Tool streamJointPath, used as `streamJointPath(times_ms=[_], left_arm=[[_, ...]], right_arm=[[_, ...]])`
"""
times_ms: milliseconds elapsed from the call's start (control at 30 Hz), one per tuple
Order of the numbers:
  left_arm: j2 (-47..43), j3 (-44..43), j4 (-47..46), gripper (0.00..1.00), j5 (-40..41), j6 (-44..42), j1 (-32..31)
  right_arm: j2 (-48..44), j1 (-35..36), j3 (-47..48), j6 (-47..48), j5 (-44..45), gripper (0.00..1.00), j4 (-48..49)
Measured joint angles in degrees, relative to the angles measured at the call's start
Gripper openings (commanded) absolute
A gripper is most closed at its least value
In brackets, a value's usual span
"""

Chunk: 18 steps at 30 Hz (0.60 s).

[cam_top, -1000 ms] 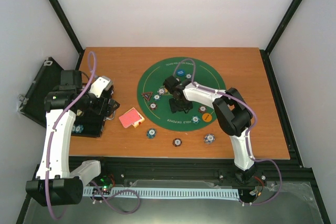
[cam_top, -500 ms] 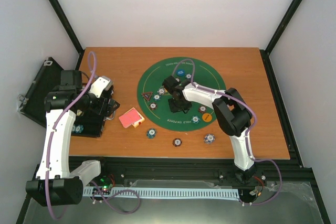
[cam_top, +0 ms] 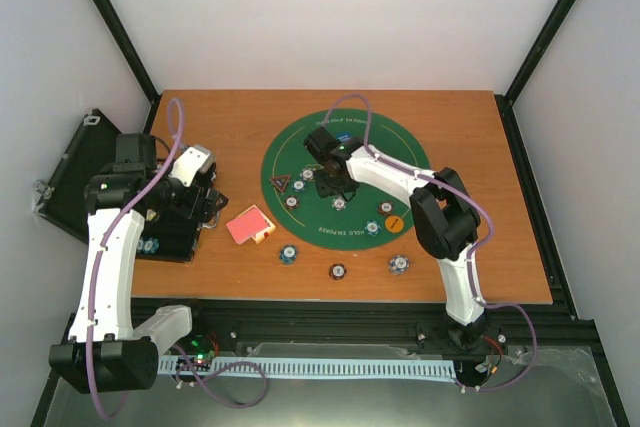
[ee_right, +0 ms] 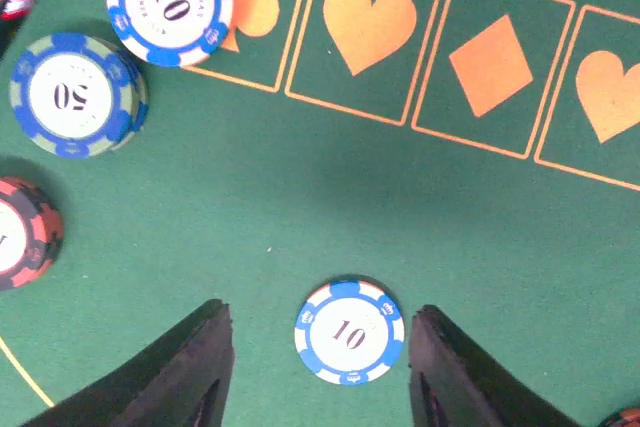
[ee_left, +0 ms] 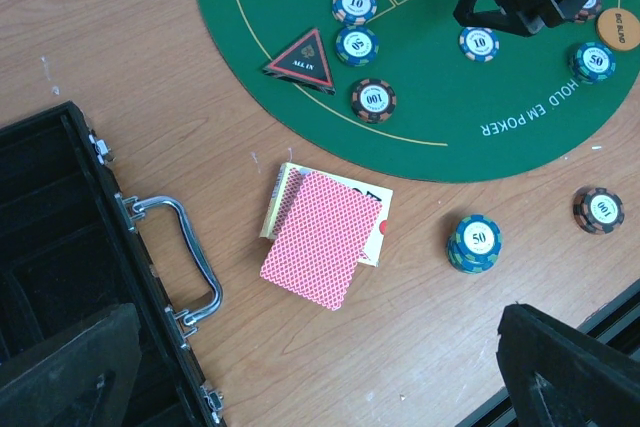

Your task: Distribute texas hold em gaming equipment

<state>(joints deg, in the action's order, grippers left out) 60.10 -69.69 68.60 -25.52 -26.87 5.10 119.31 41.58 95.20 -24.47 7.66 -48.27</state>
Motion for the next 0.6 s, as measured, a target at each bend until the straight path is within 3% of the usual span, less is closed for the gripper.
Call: streamJointPath(times_ms=[100, 333, 600], left_arm=[[0.00, 0.22, -0.02, 1.00, 0.00, -0.04, 0.00], [0.00, 0.59, -0.02, 1.00, -0.02, -0.07, 0.00], [0.00, 0.59, -0.02, 1.00, 0.00, -0.13, 0.00]], right_arm=[[-0.02, 0.04, -0.94, -0.02, 0.55, 0.58, 0.39], [-0.02, 0.11, -7.96, -0.15, -0.15, 0.58, 0.72], [-0.02, 0.11, -8.33, -0.15, -1.11, 0.59, 2.12]])
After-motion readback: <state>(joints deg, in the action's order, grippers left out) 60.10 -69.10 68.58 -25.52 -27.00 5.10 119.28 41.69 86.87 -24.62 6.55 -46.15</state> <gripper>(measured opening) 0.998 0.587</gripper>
